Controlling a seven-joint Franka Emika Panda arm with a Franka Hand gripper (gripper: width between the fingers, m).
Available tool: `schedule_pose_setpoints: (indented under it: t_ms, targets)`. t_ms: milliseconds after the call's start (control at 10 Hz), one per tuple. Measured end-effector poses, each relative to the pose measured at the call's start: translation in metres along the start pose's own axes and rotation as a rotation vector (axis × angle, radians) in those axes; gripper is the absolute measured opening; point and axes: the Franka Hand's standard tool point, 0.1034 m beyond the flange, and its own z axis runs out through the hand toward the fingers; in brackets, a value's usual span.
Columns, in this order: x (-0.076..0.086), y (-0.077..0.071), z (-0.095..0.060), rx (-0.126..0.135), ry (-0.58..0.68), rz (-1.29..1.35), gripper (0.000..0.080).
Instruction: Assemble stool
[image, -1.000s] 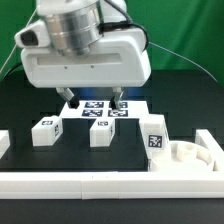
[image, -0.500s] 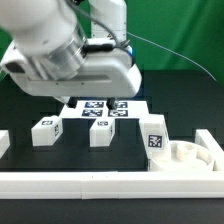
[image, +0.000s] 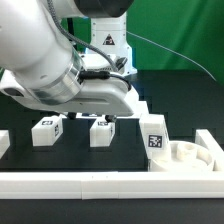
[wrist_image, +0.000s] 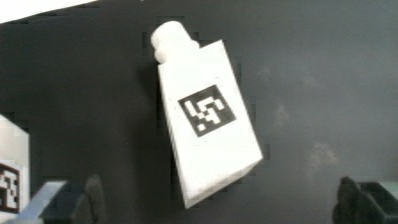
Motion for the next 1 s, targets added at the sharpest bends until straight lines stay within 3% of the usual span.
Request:
schedule_pose_setpoints:
  t_ms: [600,1000]
  targets:
    - [0.005,0.011,0.034,-0.011,-0.070,0.032,0.0649]
    - [0.006,0.011,0.046,-0.007,-0.096,0.070,0.0649]
